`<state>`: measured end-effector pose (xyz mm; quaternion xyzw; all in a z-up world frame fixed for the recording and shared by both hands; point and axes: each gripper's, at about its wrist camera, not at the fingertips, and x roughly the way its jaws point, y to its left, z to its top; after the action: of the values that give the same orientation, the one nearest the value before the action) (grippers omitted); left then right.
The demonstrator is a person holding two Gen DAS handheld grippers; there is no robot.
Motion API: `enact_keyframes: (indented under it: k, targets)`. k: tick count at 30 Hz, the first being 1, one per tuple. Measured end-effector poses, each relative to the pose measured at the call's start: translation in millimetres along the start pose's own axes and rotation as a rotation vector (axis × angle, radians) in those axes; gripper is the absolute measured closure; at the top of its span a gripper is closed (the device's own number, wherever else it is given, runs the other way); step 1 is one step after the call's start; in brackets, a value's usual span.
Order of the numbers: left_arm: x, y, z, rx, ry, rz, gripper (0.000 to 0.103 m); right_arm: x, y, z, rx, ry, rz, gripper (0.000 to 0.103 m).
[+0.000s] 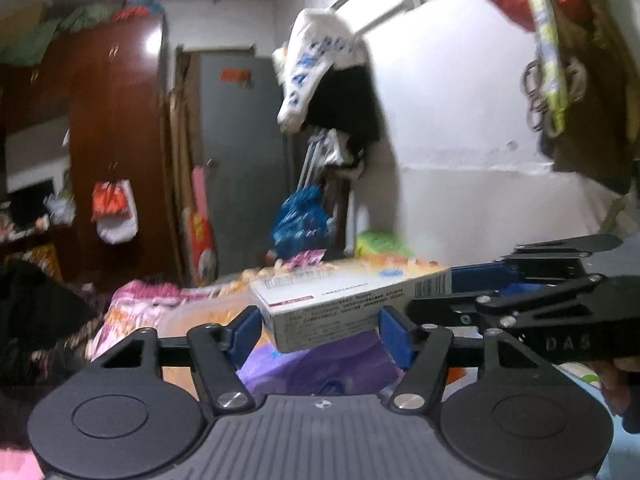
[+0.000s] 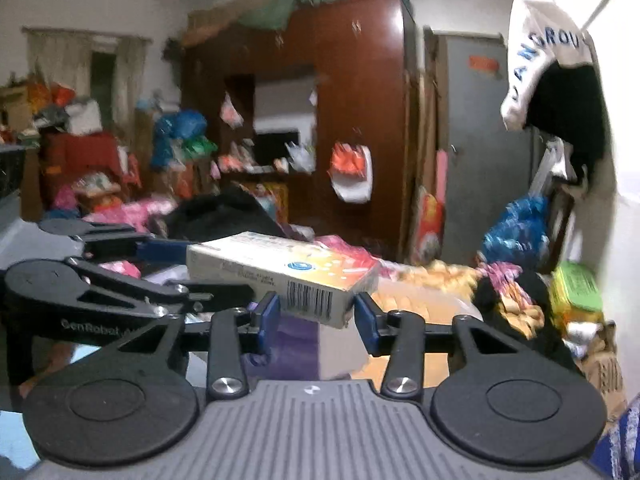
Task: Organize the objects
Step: 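Lift the medicine box over the basket and open both tools, then grasp the clear plastic bag with the white roll using both tools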
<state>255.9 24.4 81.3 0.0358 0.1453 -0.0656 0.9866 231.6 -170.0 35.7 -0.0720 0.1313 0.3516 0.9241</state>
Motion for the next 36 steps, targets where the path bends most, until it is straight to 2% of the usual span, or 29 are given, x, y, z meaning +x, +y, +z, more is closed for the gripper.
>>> enact_keyframes:
  k: [1,3,6,8,11,13,17,21,28,31,34,36]
  targets:
    - [-2,2,-3,-0.004,-0.001,0.015,0.027,-4,1,-2,-0.016,-0.008,-0.019,0.041]
    - [-15,7,-8,-0.015,-0.033,0.048,0.013,-15,1,-6,-0.015,-0.033,-0.032,0.009]
    - [-42,17,-15,-0.057,-0.076,0.079,0.009,-40,-3,-11,0.034,-0.078,-0.035,0.000]
    - [-61,22,-24,-0.079,-0.083,0.067,0.007,-50,-8,-12,0.061,-0.082,-0.045,0.000]
    - [-93,24,-44,-0.069,-0.085,0.077,0.003,-68,-14,-31,0.121,-0.057,-0.051,0.000]
    - [-104,24,-61,-0.071,-0.037,0.078,0.003,-74,-18,-49,0.156,-0.021,-0.059,0.000]
    - [-102,26,-95,-0.087,0.107,0.041,0.003,-76,-22,-88,0.244,0.123,-0.084,0.000]
    - [-86,26,-111,-0.097,0.189,0.036,0.003,-81,-15,-111,0.304,0.183,-0.053,0.000]
    - [-68,26,-126,-0.112,0.308,0.012,0.005,-73,-3,-115,0.242,0.269,0.000,0.000]
    - [-66,25,-126,-0.114,0.329,-0.024,0.005,-70,3,-117,0.199,0.286,-0.015,0.005]
    - [-51,17,-126,-0.062,0.372,-0.026,0.006,-71,10,-119,0.161,0.292,-0.030,0.011]
    - [-47,8,-125,-0.009,0.396,-0.040,0.005,-71,14,-120,0.139,0.289,-0.043,0.021]
